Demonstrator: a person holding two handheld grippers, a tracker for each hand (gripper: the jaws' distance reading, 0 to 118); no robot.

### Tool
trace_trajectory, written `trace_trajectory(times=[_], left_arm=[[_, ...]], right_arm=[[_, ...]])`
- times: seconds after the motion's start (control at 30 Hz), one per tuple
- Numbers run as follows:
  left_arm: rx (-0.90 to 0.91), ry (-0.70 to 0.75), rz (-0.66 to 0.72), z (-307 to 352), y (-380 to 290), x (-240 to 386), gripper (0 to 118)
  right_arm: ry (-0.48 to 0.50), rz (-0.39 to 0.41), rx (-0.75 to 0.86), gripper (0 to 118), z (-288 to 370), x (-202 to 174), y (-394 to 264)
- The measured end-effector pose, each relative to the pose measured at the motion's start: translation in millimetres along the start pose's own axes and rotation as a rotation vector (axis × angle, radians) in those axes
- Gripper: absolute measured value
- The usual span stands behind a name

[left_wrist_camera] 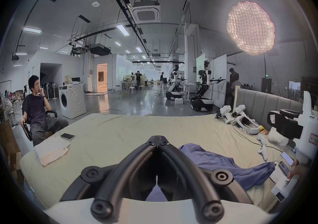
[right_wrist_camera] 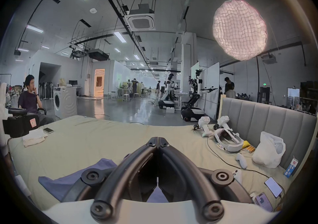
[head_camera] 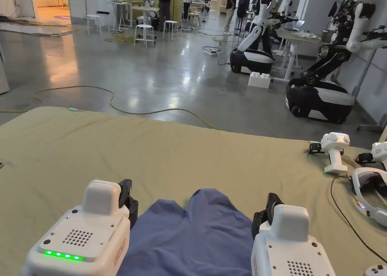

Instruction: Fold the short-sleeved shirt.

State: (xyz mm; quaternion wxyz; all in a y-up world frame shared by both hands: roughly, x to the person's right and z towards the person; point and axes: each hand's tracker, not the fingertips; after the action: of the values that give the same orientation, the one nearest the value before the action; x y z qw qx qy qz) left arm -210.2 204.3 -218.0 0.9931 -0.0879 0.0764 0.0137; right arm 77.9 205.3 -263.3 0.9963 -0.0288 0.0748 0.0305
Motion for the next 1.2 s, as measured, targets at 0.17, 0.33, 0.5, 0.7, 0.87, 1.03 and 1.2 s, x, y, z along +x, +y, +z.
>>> trace_trajectory(times=[0.17, 0.33, 0.5, 0.7, 0.87, 1.03, 1.2], left_arm=[[-0.192, 0.023, -0.002, -0.5, -20.2, -29.4, 0], [-0.435, 0.083, 0.032, 0.2, -56.6, -88.2, 0], [-0.634, 0.146, 0.248, -5.2, -84.6, -156.4, 0], [-0.814, 0.123, 0.453, -27.9, -114.0, -193.7, 62], [-0.954, 0.245, 0.392, -50.7, -140.8, -192.0, 63], [-0.994, 0.31, 0.397, -57.0, -158.8, -198.4, 63], [-0.991, 0.326, 0.341, -57.4, -155.1, -187.8, 61]], right_arm=[[0.026, -0.023, -0.032, 0, -0.4, 3.4, -8.1], [0.06, 0.016, -0.093, 0, -7.8, 4.9, -24.4], [0.082, 0.023, -0.17, 0, -19.2, 3.7, -41.8], [0.097, 0.03, -0.236, 0, -29.3, -5.4, -60.0], [0.099, 0.042, -0.276, 0, -35.6, -9.7, -71.9], [0.095, 0.055, -0.31, 0, -44.3, -9.3, -82.3], [0.103, 0.068, -0.344, 0, -57.1, -10.7, -90.7]])
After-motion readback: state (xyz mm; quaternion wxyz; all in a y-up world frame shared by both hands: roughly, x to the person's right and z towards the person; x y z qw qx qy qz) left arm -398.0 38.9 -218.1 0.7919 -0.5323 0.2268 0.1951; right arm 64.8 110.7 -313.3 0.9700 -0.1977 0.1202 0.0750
